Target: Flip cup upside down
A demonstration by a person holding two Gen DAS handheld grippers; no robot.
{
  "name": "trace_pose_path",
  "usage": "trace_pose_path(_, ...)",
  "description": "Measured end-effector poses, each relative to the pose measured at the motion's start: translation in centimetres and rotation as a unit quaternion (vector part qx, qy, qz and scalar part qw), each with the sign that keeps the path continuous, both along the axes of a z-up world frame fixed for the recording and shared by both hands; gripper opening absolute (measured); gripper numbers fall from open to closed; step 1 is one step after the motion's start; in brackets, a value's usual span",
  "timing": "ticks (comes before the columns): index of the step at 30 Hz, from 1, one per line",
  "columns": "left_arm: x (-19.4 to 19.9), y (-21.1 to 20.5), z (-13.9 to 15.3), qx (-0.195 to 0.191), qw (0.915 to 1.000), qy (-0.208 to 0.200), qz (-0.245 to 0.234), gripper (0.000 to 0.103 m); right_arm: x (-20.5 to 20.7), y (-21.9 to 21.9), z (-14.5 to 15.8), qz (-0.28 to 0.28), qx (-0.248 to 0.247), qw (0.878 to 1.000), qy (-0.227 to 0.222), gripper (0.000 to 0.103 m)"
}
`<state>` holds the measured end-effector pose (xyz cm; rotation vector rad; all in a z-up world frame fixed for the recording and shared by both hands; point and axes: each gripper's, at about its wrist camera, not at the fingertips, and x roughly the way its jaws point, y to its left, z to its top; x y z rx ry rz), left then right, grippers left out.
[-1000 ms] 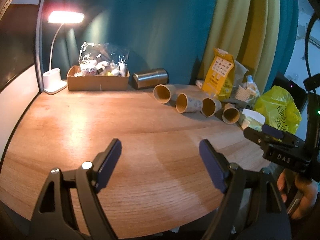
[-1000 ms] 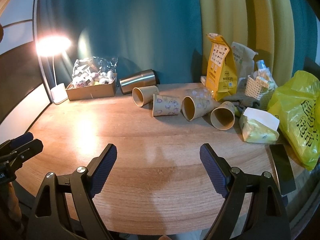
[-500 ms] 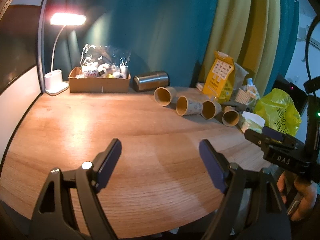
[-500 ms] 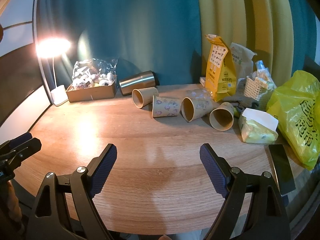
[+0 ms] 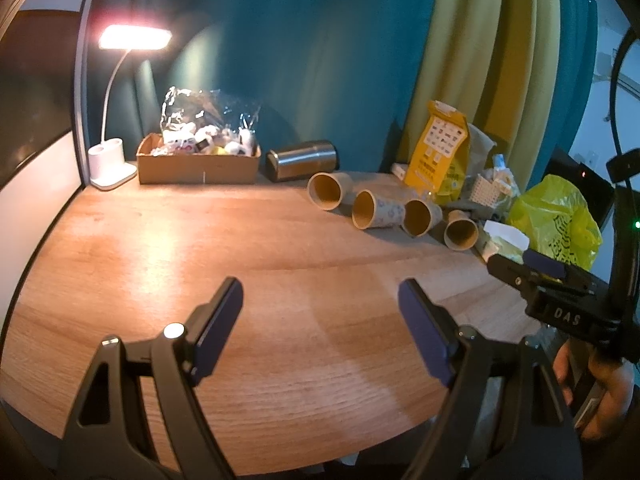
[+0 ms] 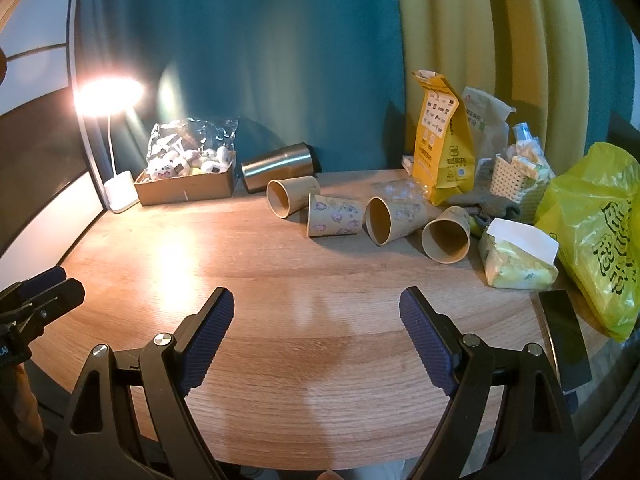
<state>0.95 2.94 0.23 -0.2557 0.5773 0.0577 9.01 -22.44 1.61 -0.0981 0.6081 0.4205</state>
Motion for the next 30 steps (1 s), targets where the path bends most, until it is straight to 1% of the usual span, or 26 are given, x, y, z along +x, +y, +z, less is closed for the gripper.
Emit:
trace_pose_path(7,1.2,-0.4,-0.4,0.002,0.9998,0.020,-0.008,0.081,0.1,0.3,0.0,-0.003,0.001,1.000,0.001,0.087)
trace_pose_path(11,3.3,-0.6,-0.8,0.013,0.9984,0.049,-0.026,0.081,1.3,0.2,-0.4,-0.008,0.006,1.000,0.008,0.087)
trace_pose_path(13,5.0,-0.7,-1.1,0.017,0.9966,0.070,-0.040,0.081,2.1,0.1,-0.6,-0.011,0.010,1.000,0.011,0.087)
trace_pose_path(15,7.1,-0.7,-1.4,0.036,0.9936,0.093,-0.053,0.082,3.2,-0.2,-1.0,-0.015,0.015,1.000,0.017,0.087)
trace_pose_path(16,8.3,-0.8,-1.5,0.055,0.9911,0.107,-0.056,0.081,3.8,-0.4,-1.1,-0.016,0.019,0.999,0.021,0.087)
trace_pose_path(17,9.4,-0.7,-1.6,0.066,0.9888,0.118,-0.064,0.082,4.5,-0.6,-1.3,-0.017,0.022,0.999,0.025,0.087)
trace_pose_path(19,11.5,-0.4,-1.8,0.069,0.9854,0.133,-0.081,0.082,5.7,-0.9,-1.5,-0.021,0.028,0.999,0.029,0.087)
trace_pose_path(20,12.7,-0.1,-1.9,0.072,0.9836,0.142,-0.085,0.082,6.3,-1.0,-1.7,-0.023,0.032,0.999,0.033,0.087)
trace_pose_path(22,15.2,0.2,-2.0,0.090,0.9800,0.154,-0.088,0.082,7.8,-1.3,-2.0,-0.027,0.043,0.998,0.043,0.087)
trace_pose_path(24,18.2,0.5,-1.9,0.092,0.9765,0.168,-0.099,0.082,9.4,-1.9,-2.3,-0.032,0.052,0.997,0.053,0.087)
trace_pose_path(25,19.1,0.6,-1.9,0.092,0.9758,0.170,-0.103,0.082,10.2,-2.2,-2.5,-0.034,0.057,0.996,0.060,0.087)
trace_pose_path(27,22.1,0.8,-2.1,0.105,0.9727,0.180,-0.102,0.082,12.0,-2.9,-3.2,-0.041,0.073,0.993,0.082,0.087)
trace_pose_path(30,26.3,0.9,-2.3,0.109,0.9689,0.193,-0.111,0.082,13.9,-3.8,-4.3,-0.063,0.074,0.990,0.101,0.087)
